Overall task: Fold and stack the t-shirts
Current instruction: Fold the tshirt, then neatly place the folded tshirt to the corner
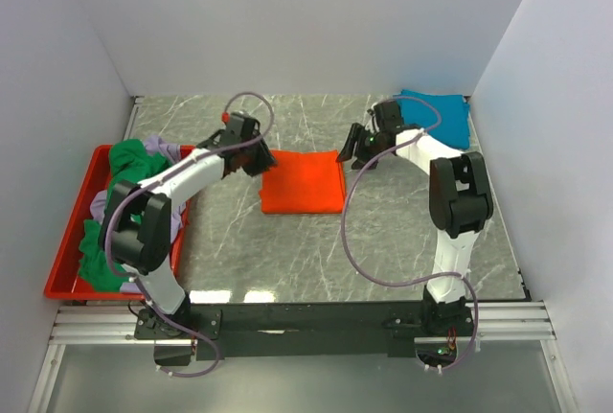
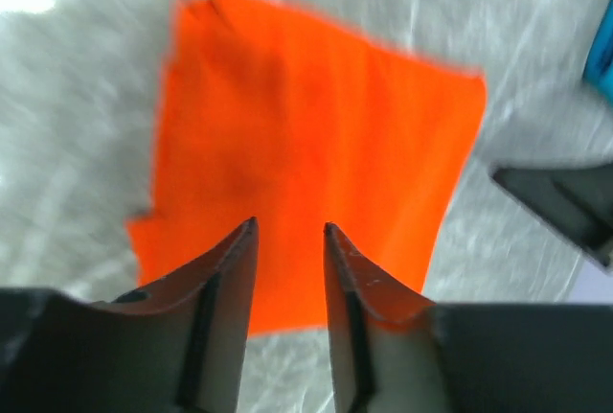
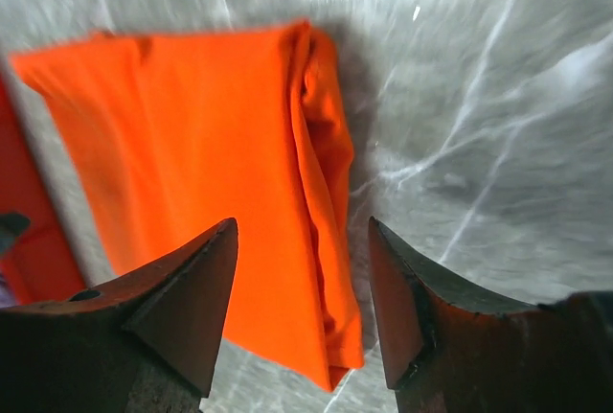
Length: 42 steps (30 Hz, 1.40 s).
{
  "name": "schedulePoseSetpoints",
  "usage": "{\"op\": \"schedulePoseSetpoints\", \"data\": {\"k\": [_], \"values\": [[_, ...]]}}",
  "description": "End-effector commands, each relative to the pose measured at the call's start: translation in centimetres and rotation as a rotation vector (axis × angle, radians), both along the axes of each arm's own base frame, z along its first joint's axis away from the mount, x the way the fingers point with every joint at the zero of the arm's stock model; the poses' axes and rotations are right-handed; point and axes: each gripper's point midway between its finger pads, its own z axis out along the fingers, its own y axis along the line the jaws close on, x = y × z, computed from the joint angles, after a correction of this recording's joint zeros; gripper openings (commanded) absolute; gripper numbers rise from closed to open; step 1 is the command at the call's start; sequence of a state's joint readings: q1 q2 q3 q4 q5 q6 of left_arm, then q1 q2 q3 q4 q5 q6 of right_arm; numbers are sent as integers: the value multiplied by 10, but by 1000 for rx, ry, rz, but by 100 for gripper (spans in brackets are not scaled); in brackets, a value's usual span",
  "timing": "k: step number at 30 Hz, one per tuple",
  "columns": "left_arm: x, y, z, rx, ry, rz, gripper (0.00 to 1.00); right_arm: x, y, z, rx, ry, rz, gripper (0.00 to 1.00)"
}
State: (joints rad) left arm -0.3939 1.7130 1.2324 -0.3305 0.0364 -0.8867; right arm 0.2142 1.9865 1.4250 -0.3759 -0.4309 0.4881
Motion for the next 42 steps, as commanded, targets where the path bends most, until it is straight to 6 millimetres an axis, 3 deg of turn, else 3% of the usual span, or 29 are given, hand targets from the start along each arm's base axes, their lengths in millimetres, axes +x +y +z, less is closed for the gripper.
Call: {"op": "schedulePoseSetpoints", "data": {"k": [1, 4, 7, 11, 13, 15, 22, 25, 29, 33, 42], "values": [[-13, -15, 2, -44, -34, -5, 37, -3, 10, 3, -1, -70, 50, 64], [-17, -16, -17, -36, -2, -10, 35, -9, 17, -8, -35, -64, 70, 64], [-5, -15, -17, -12, -22, -19, 34, -13, 22, -20, -70, -48, 73, 64], [28, -16, -3, -50, -81, -35, 32, -17, 22, -31, -105, -26, 57, 64], [40, -11, -12, -46, -61, -31, 29, -17, 21, -32, -116, -23, 51, 63], [53, -11, -8, -43, -70, -30, 25, -17, 19, -35, -135, -20, 41, 63], [84, 11, -52, -53, -3, 11, 23, -19, 15, -40, -150, -14, 33, 63], [87, 13, -78, -38, 52, 5, 21, -19, 14, -43, -157, -10, 36, 63], [86, 19, -88, -36, 80, 25, 21, -19, 13, -43, -164, -16, 39, 63], [84, 23, -85, -41, 80, 35, 21, -18, 13, -44, -161, -11, 39, 63], [89, 29, -48, -19, 13, 45, 27, -27, 24, -53, -148, 26, 17, 61]]}}
